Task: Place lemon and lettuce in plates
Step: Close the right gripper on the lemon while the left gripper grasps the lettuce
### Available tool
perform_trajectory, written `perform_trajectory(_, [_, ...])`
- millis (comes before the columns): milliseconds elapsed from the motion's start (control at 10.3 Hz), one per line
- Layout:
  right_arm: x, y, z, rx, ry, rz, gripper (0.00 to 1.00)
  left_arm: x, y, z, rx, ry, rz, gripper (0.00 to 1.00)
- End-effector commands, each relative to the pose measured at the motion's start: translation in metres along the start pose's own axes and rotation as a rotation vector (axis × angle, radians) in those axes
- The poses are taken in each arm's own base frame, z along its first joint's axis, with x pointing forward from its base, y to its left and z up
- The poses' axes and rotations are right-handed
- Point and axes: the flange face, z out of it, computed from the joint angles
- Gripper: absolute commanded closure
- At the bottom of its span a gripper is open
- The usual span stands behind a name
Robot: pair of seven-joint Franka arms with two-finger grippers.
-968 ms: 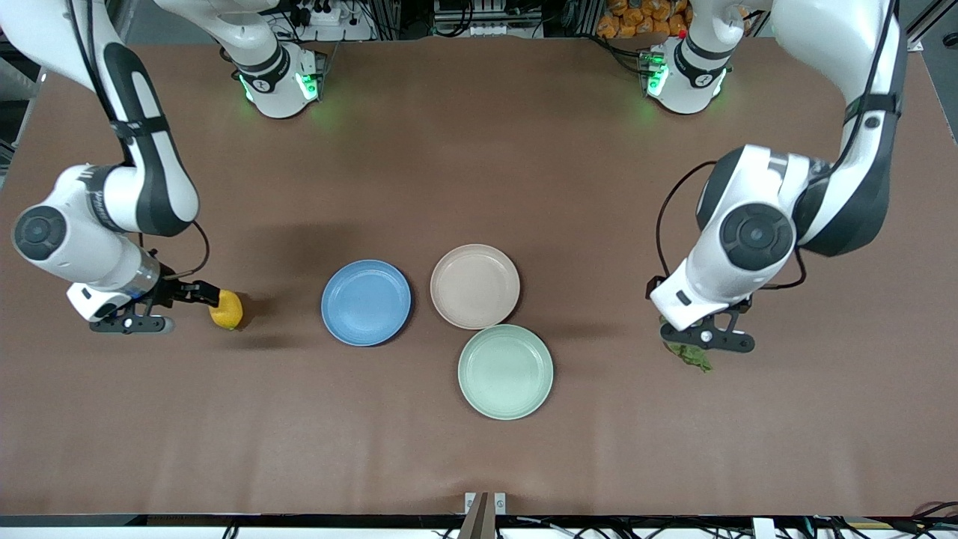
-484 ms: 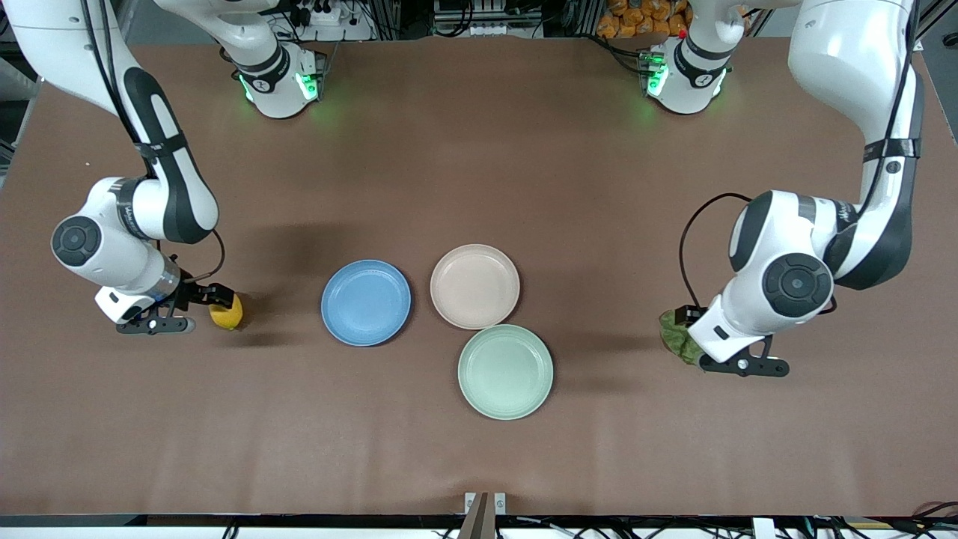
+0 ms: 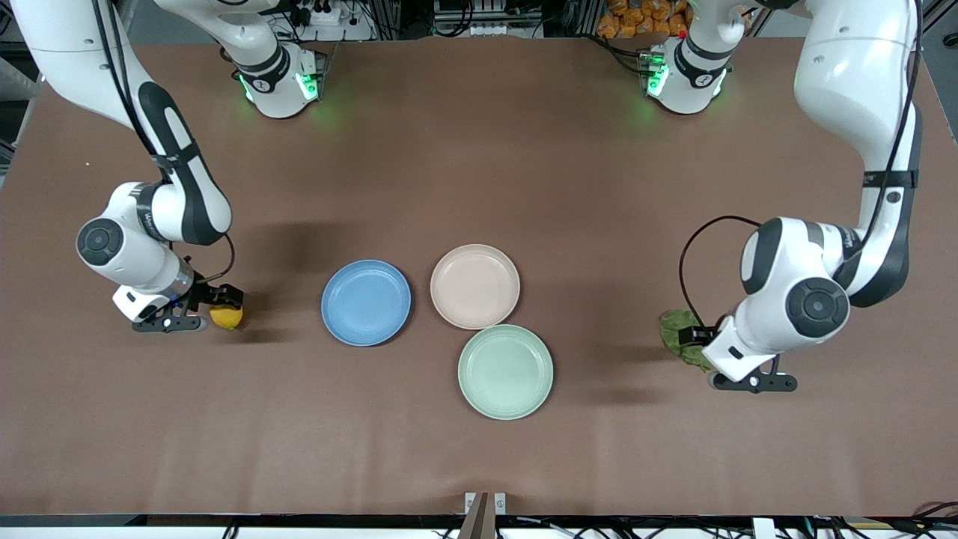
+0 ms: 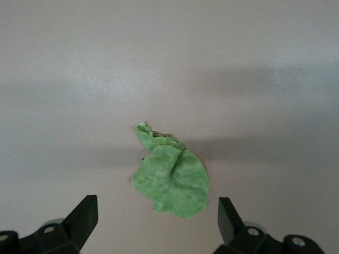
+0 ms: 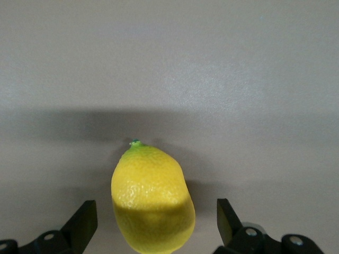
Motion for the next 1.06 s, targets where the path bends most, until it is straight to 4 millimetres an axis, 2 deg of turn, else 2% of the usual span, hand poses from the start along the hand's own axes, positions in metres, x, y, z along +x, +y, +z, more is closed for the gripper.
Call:
perform_trajectory(0, [-0.002, -0.002, 0.01, 0.001, 0.01, -0.013, 0.0, 0.001, -0.004, 0.015, -0.025, -0.003, -0.022, 0.0])
perform_trajectory(387, [-0.003, -0.005, 0.023, 0.001, 0.01, -0.016, 0.0, -0.01, -0.014, 0.062, -0.051, 0.055, -0.035, 0.0])
perform_trajectory(968, [-0.01, -0.006, 0.043, -0.003, 0.037, -0.018, 0.0, -0.019, -0.015, 0.104, -0.05, -0.003, -0.036, 0.0])
